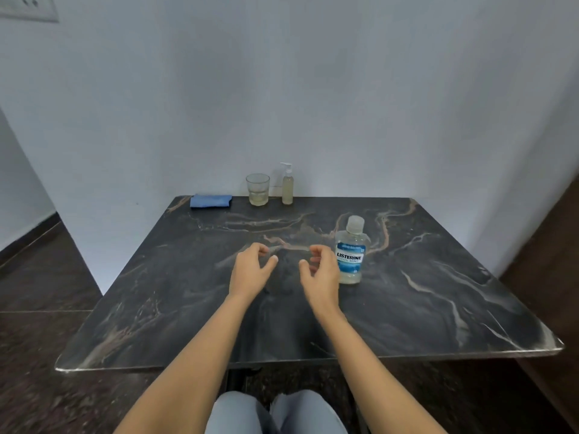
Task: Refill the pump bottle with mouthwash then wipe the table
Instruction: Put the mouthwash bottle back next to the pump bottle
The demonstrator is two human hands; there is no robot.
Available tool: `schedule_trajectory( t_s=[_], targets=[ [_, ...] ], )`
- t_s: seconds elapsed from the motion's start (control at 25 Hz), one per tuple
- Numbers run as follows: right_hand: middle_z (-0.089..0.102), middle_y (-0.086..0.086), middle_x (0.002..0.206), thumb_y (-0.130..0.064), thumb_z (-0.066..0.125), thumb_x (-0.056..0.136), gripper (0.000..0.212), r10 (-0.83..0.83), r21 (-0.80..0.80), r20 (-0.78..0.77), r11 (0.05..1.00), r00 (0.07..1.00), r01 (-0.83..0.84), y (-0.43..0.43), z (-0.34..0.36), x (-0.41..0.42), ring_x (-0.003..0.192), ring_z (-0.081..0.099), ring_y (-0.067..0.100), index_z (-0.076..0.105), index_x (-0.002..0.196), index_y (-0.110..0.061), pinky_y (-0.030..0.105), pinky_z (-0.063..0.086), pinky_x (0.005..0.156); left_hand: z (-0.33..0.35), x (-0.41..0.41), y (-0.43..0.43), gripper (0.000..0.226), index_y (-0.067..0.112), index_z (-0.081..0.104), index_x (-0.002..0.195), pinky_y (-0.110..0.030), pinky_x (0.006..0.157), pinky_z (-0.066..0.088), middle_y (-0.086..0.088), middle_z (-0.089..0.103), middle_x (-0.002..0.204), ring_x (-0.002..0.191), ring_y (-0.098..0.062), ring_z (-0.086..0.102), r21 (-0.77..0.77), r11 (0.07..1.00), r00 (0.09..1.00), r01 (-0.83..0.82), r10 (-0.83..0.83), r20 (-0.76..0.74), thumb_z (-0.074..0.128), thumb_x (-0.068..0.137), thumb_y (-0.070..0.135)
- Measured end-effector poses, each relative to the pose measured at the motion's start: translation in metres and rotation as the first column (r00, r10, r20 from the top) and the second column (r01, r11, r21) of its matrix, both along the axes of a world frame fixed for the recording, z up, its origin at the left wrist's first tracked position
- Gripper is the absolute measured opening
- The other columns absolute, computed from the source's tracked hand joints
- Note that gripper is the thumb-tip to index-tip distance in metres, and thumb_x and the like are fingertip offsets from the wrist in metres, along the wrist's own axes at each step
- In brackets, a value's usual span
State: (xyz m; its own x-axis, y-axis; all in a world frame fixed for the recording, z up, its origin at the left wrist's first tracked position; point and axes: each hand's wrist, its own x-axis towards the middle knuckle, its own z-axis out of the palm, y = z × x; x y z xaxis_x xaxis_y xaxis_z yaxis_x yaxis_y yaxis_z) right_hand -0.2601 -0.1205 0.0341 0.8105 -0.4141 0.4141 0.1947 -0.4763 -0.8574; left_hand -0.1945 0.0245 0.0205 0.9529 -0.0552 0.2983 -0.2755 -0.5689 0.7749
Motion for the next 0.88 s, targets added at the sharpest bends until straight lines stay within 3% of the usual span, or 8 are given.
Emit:
schedule_trajectory(
  t_s=[0.12, 0.2, 0.28, 0.44, 0.72, 0.88],
  targets=[
    [0.047, 0.0, 0.108, -0.005, 0.061, 0.085, 0.028, -0.161, 0.033, 0.052, 0.987, 0.986, 0.159, -0.019, -0.017, -0.023, 0.092, 0.052, 0.017, 0.051, 0.111, -0.009, 0.037, 0.051, 0.08, -0.02, -0.019, 0.005, 0.031, 0.016, 0.06, 0.114, -0.028, 0.086, 0.043, 0.0, 0.063, 0.114, 0.112, -0.016, 0.051, 0.074, 0.997, 1.0, -0.026, 0.026, -0.002, 0.062, 0.09, 0.035],
    [0.046, 0.005, 0.111, -0.005, 0.064, 0.082, 0.035, -0.277, 0.036, 0.056, 0.961, 0.959, 0.275, -0.027, -0.025, -0.031, 0.098, 0.051, 0.022, 0.049, 0.114, -0.004, 0.034, 0.047, 0.084, -0.03, -0.026, 0.009, 0.032, 0.015, 0.059, 0.117, -0.031, 0.088, 0.044, -0.001, 0.061, 0.116, 0.116, -0.019, 0.049, 0.096, 0.994, 0.999, -0.049, 0.05, -0.01, 0.061, 0.091, 0.035],
    [0.044, 0.013, 0.121, -0.013, 0.073, 0.077, 0.055, -0.399, 0.01, 0.011, 0.917, 0.917, 0.399, -0.033, -0.03, -0.031, 0.111, 0.044, 0.028, 0.043, 0.123, -0.002, 0.032, 0.038, 0.094, -0.034, -0.028, 0.009, 0.033, 0.015, 0.058, 0.118, -0.031, 0.088, 0.043, -0.002, 0.06, 0.118, 0.118, -0.02, 0.048, 0.104, 0.992, 0.997, -0.069, 0.07, -0.011, 0.06, 0.092, 0.034],
    [0.036, 0.019, 0.139, -0.028, 0.084, 0.067, 0.093, -0.462, -0.025, -0.172, 0.885, 0.87, 0.465, -0.041, -0.023, -0.009, 0.126, 0.036, 0.032, 0.03, 0.138, -0.002, 0.044, 0.032, 0.104, -0.035, -0.019, 0.009, 0.035, 0.015, 0.057, 0.121, -0.031, 0.089, 0.042, -0.001, 0.059, 0.121, 0.12, -0.02, 0.047, 0.083, 0.993, 0.996, -0.087, 0.089, -0.022, 0.06, 0.092, 0.034],
    [0.047, 0.016, 0.13, -0.025, 0.083, 0.067, 0.086, -0.49, -0.065, -0.192, 0.871, 0.85, 0.487, -0.051, -0.032, 0.026, 0.119, 0.045, 0.032, 0.034, 0.135, -0.004, 0.042, 0.037, 0.104, -0.035, 0.006, 0.012, 0.034, 0.016, 0.057, 0.119, -0.028, 0.091, 0.039, 0.001, 0.059, 0.122, 0.121, -0.019, 0.047, 0.061, 0.995, 0.996, -0.078, 0.08, -0.041, 0.061, 0.091, 0.034],
    [0.051, 0.011, 0.118, -0.021, 0.081, 0.064, 0.076, -0.455, 0.022, -0.118, 0.888, 0.883, 0.46, -0.057, -0.024, 0.05, 0.109, 0.05, 0.028, 0.041, 0.126, -0.006, 0.043, 0.046, 0.096, -0.031, 0.03, 0.015, 0.033, 0.016, 0.058, 0.118, -0.028, 0.089, 0.039, -0.001, 0.059, 0.121, 0.118, -0.019, 0.049, 0.057, 0.995, 0.996, -0.087, 0.089, -0.028, 0.062, 0.091, 0.034]
  ],
)
